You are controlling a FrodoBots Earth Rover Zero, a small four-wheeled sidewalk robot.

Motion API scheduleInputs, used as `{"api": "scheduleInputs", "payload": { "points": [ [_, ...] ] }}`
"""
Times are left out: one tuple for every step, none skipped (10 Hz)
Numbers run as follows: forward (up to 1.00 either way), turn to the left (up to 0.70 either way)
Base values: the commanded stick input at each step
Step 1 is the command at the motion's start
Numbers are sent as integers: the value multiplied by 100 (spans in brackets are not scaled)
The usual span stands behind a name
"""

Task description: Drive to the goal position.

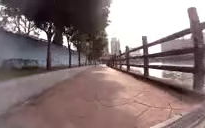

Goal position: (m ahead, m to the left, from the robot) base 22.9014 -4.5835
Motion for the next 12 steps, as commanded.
{"api": "scheduleInputs", "payload": {
  "points": [
    [100,0],
    [100,0],
    [100,0],
    [100,0],
    [100,0],
    [100,0],
    [100,0],
    [100,0],
    [100,0],
    [100,0],
    [100,0],
    [100,-5]
  ]
}}
